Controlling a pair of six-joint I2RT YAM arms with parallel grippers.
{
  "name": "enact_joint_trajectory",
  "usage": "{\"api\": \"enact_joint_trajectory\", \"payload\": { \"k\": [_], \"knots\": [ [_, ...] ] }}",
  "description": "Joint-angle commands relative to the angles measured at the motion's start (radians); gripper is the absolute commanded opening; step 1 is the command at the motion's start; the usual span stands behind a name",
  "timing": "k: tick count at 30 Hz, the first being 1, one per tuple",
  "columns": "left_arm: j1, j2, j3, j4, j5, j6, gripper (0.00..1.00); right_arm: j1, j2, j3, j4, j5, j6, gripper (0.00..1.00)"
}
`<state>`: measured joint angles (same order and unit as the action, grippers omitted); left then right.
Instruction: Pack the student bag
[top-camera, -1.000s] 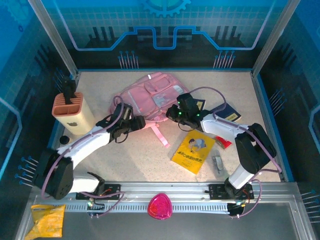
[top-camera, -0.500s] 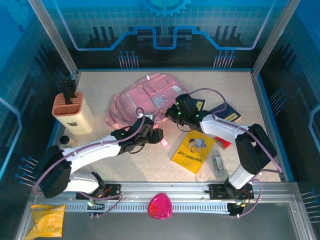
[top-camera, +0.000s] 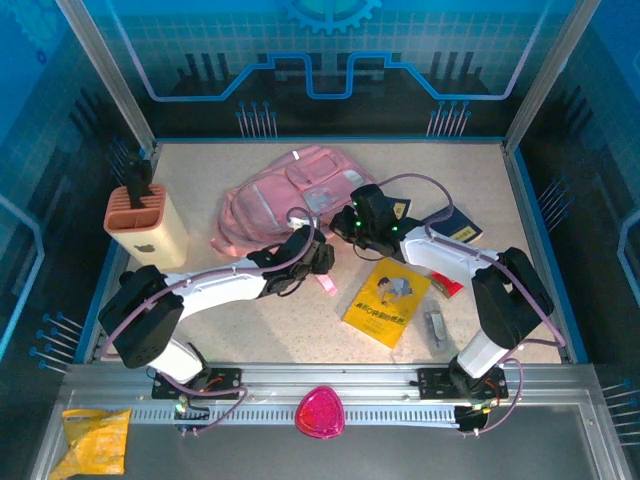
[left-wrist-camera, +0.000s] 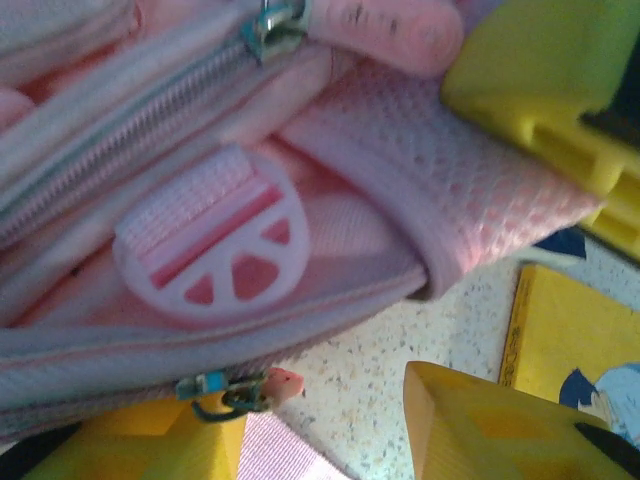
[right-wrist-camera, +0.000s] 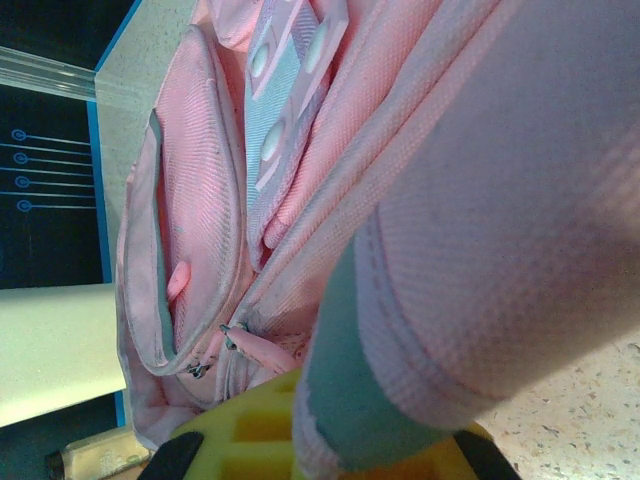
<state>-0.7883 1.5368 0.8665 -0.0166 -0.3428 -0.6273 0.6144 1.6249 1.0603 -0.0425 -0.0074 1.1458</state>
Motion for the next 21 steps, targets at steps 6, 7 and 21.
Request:
{"api": "enact_joint_trajectory", "payload": {
  "k": [6,7,21],
  "knots": [
    [0.003,0.039,0.122,-0.147,-0.206,-0.083,0.46,-0.004,-0.027,0.021,0.070,-0.047,0.024,0.00],
    [0.003,0.036,0.116,-0.146,-0.215,-0.092,0.46,-0.006,-0.025,0.024,0.070,-0.053,0.024,0.00],
    [0.029,0.029,0.106,-0.153,-0.255,-0.134,0.24,-0.010,-0.025,0.002,0.088,-0.058,0.025,0.00]
  ]
}}
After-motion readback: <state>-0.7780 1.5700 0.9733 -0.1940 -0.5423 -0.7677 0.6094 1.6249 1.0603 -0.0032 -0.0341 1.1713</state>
